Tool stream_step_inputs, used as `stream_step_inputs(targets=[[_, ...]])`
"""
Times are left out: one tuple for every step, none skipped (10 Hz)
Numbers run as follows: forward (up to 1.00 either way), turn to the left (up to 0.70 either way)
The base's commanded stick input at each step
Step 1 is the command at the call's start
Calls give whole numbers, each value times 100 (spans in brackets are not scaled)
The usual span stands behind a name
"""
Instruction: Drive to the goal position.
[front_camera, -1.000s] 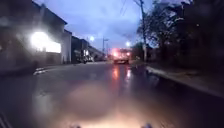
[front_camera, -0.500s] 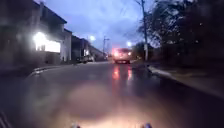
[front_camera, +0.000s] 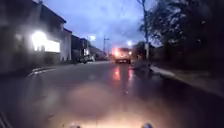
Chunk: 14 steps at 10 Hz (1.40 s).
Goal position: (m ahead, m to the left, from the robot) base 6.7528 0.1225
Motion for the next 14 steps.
stream_step_inputs(targets=[[50, 0], [50, 0], [50, 0], [50, 0], [50, 0], [50, 0], [50, 0], [50, 0], [50, 0], [50, 0], [50, 0], [50, 0], [50, 0], [50, 0]])
